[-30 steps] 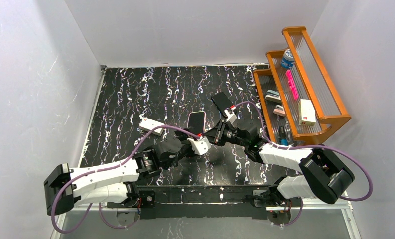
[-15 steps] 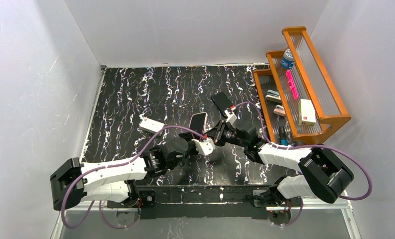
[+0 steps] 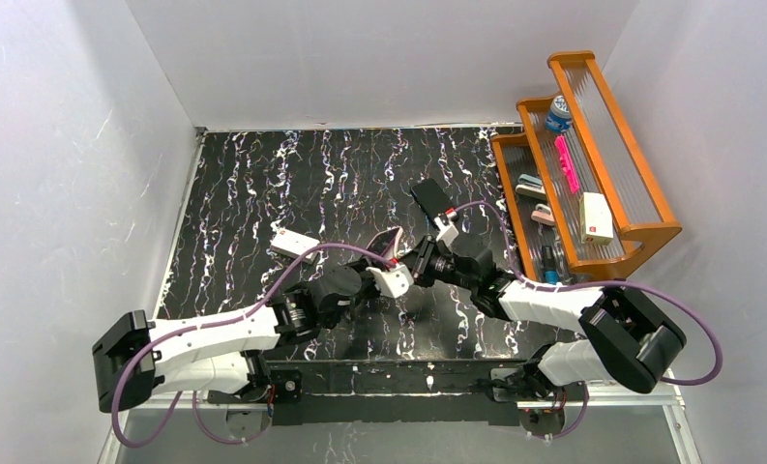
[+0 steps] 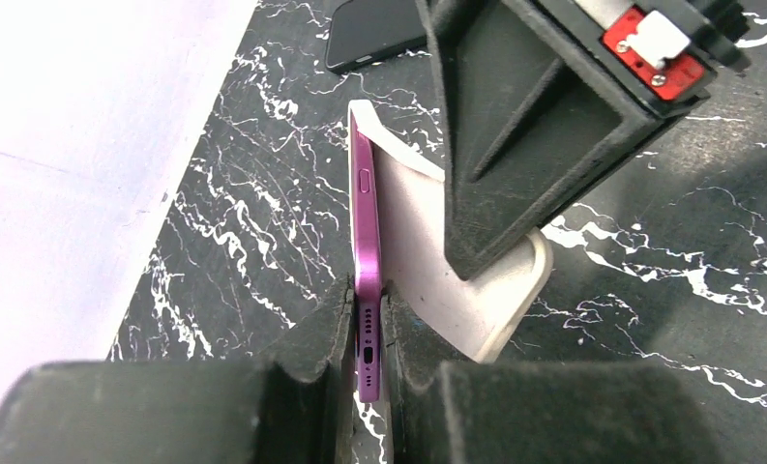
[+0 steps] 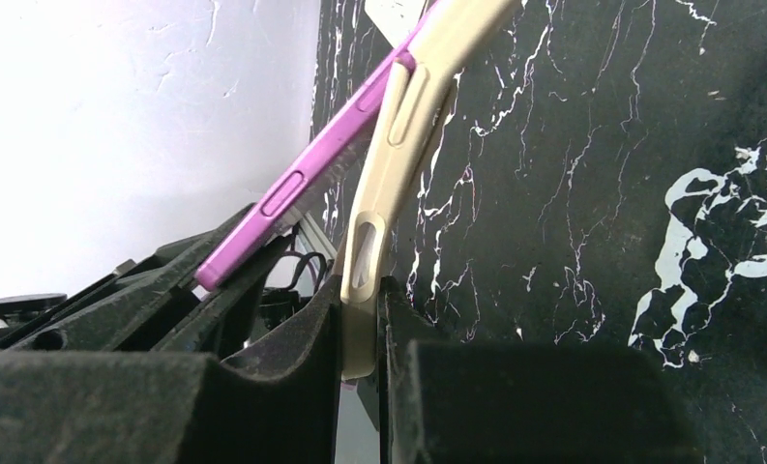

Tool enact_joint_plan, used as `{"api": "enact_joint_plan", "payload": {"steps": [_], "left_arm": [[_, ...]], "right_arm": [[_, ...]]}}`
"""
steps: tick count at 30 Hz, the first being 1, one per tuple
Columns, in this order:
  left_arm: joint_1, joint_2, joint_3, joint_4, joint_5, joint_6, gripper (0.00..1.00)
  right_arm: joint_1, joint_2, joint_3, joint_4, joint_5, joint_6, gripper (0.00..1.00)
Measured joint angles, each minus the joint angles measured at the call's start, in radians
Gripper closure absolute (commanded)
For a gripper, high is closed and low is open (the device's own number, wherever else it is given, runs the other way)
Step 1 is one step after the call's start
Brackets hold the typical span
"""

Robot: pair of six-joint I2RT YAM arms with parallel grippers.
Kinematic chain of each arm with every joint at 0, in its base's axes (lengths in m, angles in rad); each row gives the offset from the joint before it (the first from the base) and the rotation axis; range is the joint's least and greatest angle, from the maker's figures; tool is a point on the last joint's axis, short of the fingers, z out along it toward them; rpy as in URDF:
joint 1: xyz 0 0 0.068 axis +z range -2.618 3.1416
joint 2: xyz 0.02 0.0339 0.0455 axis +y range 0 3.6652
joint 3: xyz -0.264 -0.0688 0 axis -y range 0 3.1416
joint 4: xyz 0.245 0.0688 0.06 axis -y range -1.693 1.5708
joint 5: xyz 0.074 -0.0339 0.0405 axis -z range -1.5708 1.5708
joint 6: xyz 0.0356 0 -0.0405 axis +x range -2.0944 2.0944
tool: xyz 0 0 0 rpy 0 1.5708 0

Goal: Take the phone out of the phone case
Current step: Remove the phone case from the phone, then place the phone at the center of the board.

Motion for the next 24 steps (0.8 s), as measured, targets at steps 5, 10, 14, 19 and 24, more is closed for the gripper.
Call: {"api": "enact_joint_plan", "payload": {"steps": [5, 10, 14, 19, 24], "left_arm": [[0.003, -0.033, 0.0, -0.018, -0.027, 0.0, 1.0], [0.006, -0.074, 0.0, -0.038, -0.057, -0.005, 1.0], [0.008, -0.14, 0.0, -0.059, -0.046, -0.026, 1.0], [0.007, -0.189, 0.0, -0.093, -0.006, -0.056, 1.0], [0.007, -0.174, 0.0, -0.106, -0.018, -0.065, 1.0]], "right_arm": [[0.011, -0.002, 0.0, -0.016, 0.047, -0.014, 0.99], [0.01, 0.007, 0.0, -0.048, 0.088, -0.052, 0.99], [-0.033, 0.067, -0.003, -0.055, 0.135, -0.072, 0.99], [-0.115, 0.15, -0.013, -0.035, 0.134, -0.074, 0.99], [-0.155, 0.171, -0.011, -0.015, 0.099, -0.095, 0.99]]}}
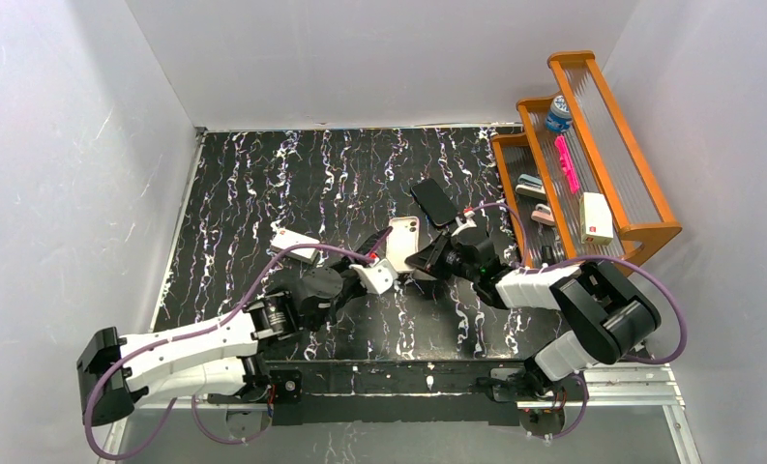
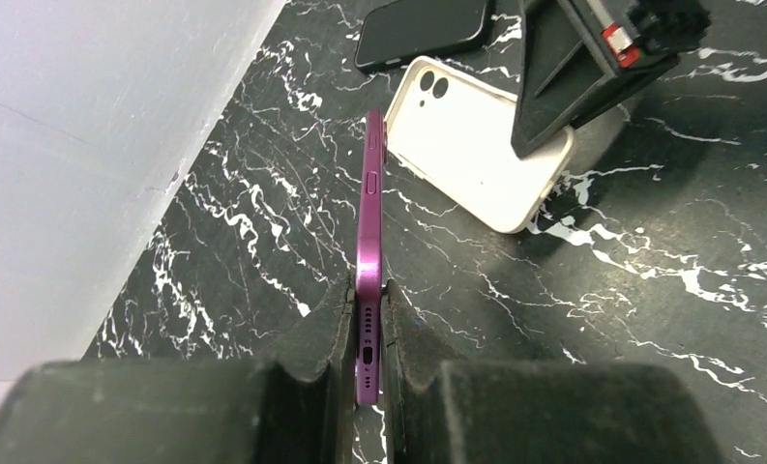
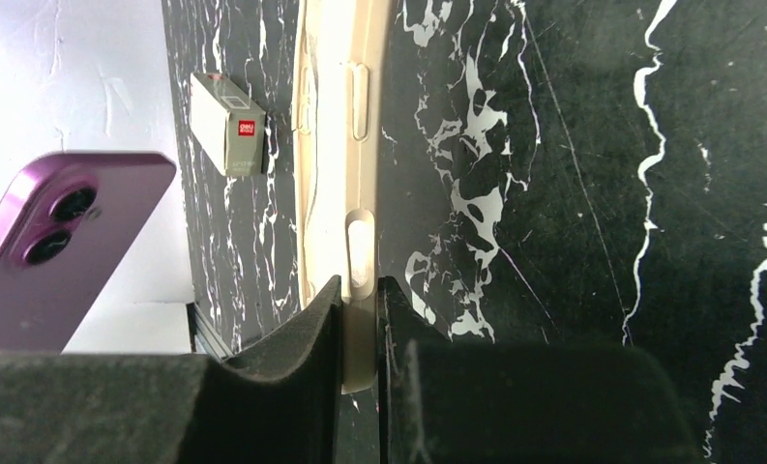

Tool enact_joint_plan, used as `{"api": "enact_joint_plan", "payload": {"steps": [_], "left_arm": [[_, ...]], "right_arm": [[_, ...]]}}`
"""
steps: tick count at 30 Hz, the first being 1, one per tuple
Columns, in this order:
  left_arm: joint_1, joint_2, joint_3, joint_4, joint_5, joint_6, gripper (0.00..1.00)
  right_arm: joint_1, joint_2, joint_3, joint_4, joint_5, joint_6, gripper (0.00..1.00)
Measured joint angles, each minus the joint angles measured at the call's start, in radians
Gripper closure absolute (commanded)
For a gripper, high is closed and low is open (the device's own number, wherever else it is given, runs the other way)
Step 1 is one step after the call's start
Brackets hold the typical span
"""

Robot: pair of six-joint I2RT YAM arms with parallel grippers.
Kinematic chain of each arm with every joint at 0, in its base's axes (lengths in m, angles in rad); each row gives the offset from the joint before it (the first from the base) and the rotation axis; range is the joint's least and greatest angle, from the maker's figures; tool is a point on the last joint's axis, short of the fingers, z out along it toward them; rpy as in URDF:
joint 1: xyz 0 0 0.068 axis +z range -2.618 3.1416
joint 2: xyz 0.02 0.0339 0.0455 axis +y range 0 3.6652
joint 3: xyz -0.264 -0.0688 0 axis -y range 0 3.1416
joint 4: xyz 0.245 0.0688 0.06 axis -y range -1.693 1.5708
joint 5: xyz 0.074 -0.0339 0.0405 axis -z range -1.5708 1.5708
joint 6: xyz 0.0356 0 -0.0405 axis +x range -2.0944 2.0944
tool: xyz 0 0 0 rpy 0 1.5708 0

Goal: Take the phone out of the phone case
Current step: Place the phone at the center of the board.

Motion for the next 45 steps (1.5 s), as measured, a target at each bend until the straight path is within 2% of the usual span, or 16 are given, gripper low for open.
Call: {"api": "enact_joint_plan", "payload": {"steps": [10, 22, 24, 27, 34, 42, 45], "left_arm": [[0.0, 0.172, -0.03, 0.062, -0.078, 0.048, 1.0], [0.0, 0.401, -0.034, 0.142, -0.085, 0.134, 1.0], [-0.001, 0.436, -0.034, 0.167, -0.091, 0.154, 0.97], [-0.001, 0.474, -0.024, 0.193, -0.1, 0.172, 0.88], [-0.001, 0.531, -0.013, 0.158, -0.053, 0.149, 0.57], [-0.001, 0.525, -0.014, 0.11, -0.023, 0.098, 0.29], [-0.001, 0.521, -0.014, 0.102, -0.02, 0.085, 0.15]], "right_arm": [[-0.002, -0.034, -0.029, -0.045, -0.023, -0.045, 0.99], [-0.02, -0.094, -0.035, -0.14, -0.011, -0.115, 0.99], [-0.023, -0.087, -0.036, -0.141, -0.02, -0.123, 0.99], [-0.028, -0.076, -0.036, -0.142, -0.032, -0.128, 0.99], [-0.031, -0.053, -0.039, -0.144, -0.055, -0.135, 0.99], [-0.035, -0.053, -0.039, -0.149, -0.057, -0.151, 0.99], [-0.036, -0.053, -0.039, -0.151, -0.06, -0.155, 0.99]]}}
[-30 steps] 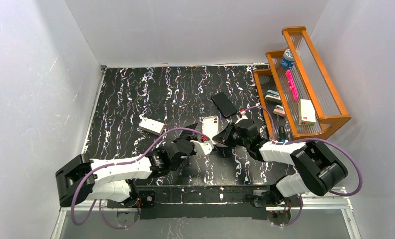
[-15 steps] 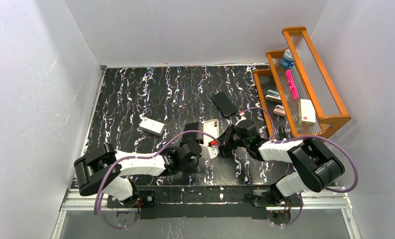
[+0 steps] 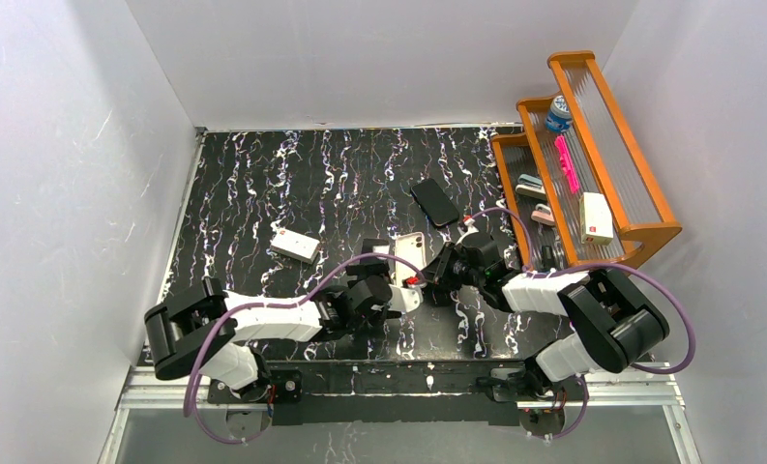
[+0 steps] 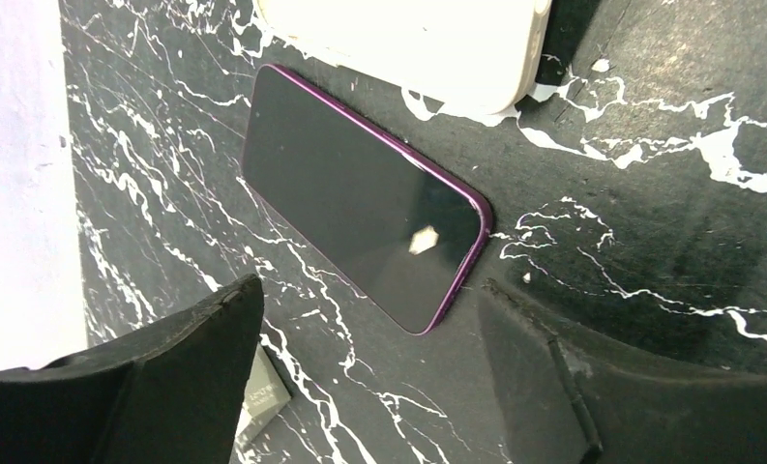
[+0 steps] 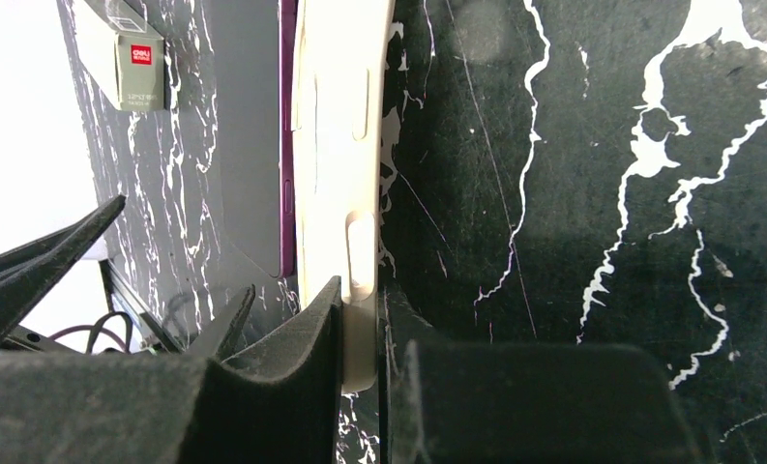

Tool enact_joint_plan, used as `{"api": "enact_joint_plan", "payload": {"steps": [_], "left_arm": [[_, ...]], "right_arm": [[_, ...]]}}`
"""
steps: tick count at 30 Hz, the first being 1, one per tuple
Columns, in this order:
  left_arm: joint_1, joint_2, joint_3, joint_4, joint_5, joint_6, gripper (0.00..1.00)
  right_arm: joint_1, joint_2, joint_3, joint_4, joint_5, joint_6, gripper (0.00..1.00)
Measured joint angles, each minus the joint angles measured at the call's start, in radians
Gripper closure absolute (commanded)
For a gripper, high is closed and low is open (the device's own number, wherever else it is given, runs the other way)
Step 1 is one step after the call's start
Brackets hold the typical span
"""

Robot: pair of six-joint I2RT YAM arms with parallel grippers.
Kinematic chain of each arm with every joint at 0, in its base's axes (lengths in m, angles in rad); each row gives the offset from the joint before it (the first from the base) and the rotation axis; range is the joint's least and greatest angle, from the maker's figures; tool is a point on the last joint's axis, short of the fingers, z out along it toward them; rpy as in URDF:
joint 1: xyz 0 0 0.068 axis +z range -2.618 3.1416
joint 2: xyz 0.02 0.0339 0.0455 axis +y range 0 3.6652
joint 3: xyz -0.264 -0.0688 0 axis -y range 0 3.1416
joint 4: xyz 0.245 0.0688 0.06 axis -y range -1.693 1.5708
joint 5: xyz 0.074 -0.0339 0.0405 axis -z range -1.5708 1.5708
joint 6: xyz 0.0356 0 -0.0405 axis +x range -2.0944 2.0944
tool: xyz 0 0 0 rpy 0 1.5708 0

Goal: Take the phone out of the phone case
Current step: Place the phone at the center of the board, then place the phone case at the center of the board.

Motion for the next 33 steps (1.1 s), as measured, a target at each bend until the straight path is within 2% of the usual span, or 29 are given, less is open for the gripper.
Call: {"api": "enact_joint_plan", "payload": {"steps": [4, 15, 18, 22, 25, 29, 33], "left_arm": [[0.0, -0.011, 0.0, -0.023, -0.002, -0.017, 0.02], [0.023, -0.164, 0.02, -0.03, -0.053, -0.123, 0.02], [0.081, -0.174, 0.055, -0.043, -0.052, -0.189, 0.02], [0.215, -0.229, 0.08, -0.048, -0.039, -0.292, 0.02], [0.302, -0.288, 0.083, -0.048, -0.045, -0.354, 0.02], [0.351, -0.328, 0.084, -0.049, -0.074, -0.407, 0.02], [0.394, -0.346, 0.085, -0.06, -0.111, -0.449, 0.02]], "right_arm": [[0.0, 0.003, 0.001, -0.013, -0.01, -0.014, 0.99], [-0.006, 0.082, 0.013, 0.041, -0.06, 0.01, 0.96], [-0.006, 0.113, 0.013, 0.078, -0.076, 0.034, 0.88], [-0.004, 0.136, 0.014, 0.11, -0.089, 0.06, 0.71], [0.006, 0.145, 0.022, 0.117, -0.098, 0.071, 0.66], [0.036, 0.155, 0.055, 0.09, -0.101, 0.063, 0.57], [0.054, 0.157, 0.087, 0.056, -0.097, 0.049, 0.44]]}}
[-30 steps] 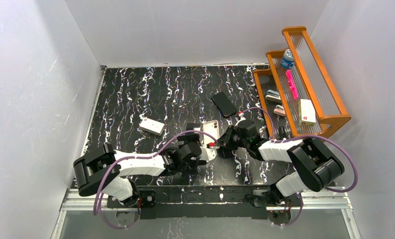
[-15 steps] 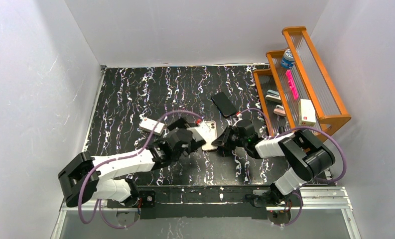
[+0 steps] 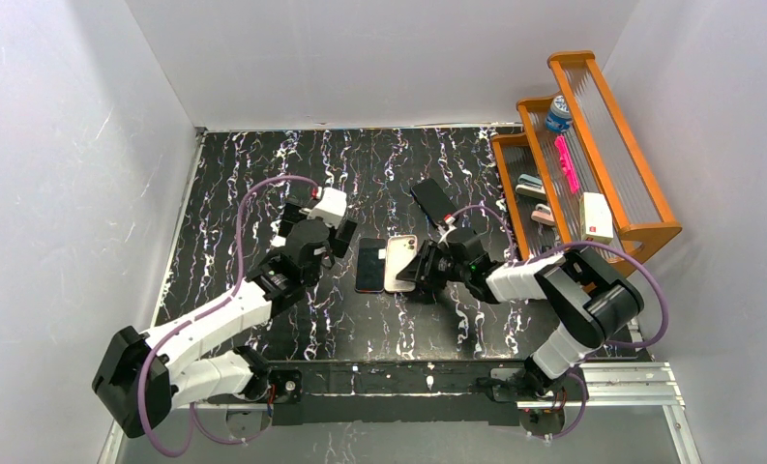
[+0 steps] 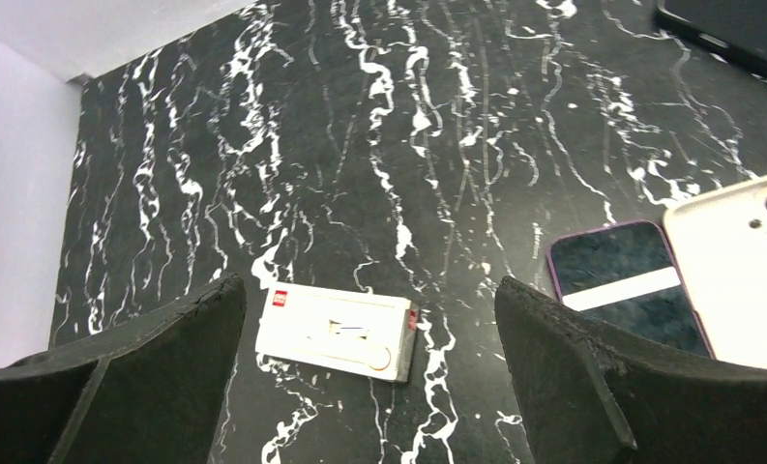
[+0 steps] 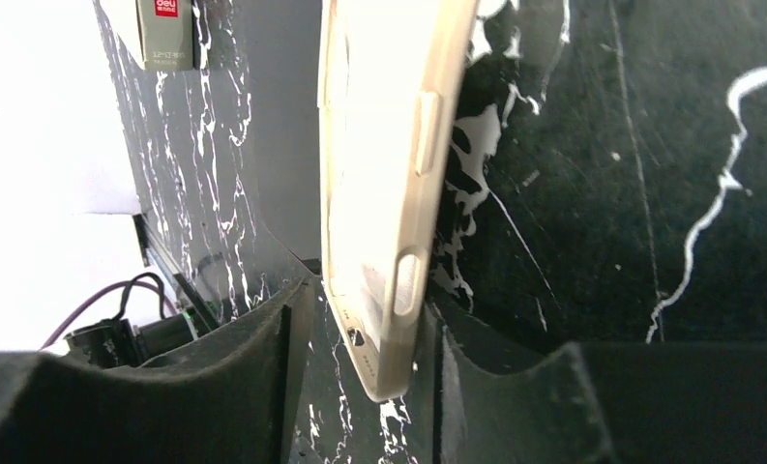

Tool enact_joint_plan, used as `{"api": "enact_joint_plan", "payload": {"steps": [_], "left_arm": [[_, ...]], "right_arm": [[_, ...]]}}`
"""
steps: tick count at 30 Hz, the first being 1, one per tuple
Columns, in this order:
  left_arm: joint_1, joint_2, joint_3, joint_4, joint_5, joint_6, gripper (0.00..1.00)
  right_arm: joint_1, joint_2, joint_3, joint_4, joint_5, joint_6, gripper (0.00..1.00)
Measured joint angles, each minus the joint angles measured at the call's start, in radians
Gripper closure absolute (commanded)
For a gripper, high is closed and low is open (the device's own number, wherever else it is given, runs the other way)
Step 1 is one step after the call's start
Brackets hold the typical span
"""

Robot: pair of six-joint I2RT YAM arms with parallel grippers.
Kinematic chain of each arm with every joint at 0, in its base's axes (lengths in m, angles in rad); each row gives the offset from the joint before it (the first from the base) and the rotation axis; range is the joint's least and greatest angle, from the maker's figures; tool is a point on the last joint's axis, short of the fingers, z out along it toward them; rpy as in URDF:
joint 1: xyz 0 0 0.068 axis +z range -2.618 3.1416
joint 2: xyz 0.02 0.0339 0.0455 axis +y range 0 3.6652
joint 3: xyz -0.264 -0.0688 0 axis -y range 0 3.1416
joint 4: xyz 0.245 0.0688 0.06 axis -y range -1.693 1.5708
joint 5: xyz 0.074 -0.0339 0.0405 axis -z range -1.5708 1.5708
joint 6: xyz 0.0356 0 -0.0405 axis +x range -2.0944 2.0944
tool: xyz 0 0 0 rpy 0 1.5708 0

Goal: Take the phone out of the phone case
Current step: Place the phone case at the center of the board.

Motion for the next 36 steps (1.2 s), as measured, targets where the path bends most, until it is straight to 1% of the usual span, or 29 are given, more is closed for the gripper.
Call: {"api": "enact_joint_plan", "payload": {"steps": [2, 3, 4, 5, 9, 17, 22, 32, 36], "left_arm": [[0.023, -0.006, 0.003, -0.012, -0.019, -0.019, 0.02], [0.034, -0.008, 0.004, -0.018, -0.027, -0.027, 0.02], [0.043, -0.011, 0.005, -0.021, -0.032, -0.035, 0.02], [0.05, -0.014, 0.005, -0.023, -0.035, -0.041, 0.02], [0.076, -0.042, 0.005, -0.031, -0.045, -0.061, 0.02], [0.089, -0.081, 0.005, -0.029, -0.05, -0.07, 0.02], [0.094, -0.08, 0.005, -0.03, -0.05, -0.07, 0.02], [0.101, -0.089, 0.005, -0.026, -0.05, -0.069, 0.02], [0.101, -0.092, 0.005, -0.025, -0.051, -0.069, 0.02]], "right_arm": [[0.003, -0.003, 0.02, -0.027, 0.0, -0.013, 0.35], [0.005, -0.005, 0.034, -0.048, 0.006, -0.024, 0.28], [0.007, -0.008, 0.046, -0.068, 0.008, -0.033, 0.25], [0.011, -0.013, 0.062, -0.092, 0.013, -0.045, 0.18], [0.023, -0.031, 0.118, -0.188, 0.043, -0.102, 0.02], [0.031, -0.052, 0.208, -0.396, 0.136, -0.209, 0.01], [0.032, -0.057, 0.245, -0.488, 0.193, -0.25, 0.01], [0.06, 0.019, 0.341, -0.532, 0.212, -0.292, 0.01], [0.065, 0.023, 0.358, -0.563, 0.217, -0.32, 0.01]]}}
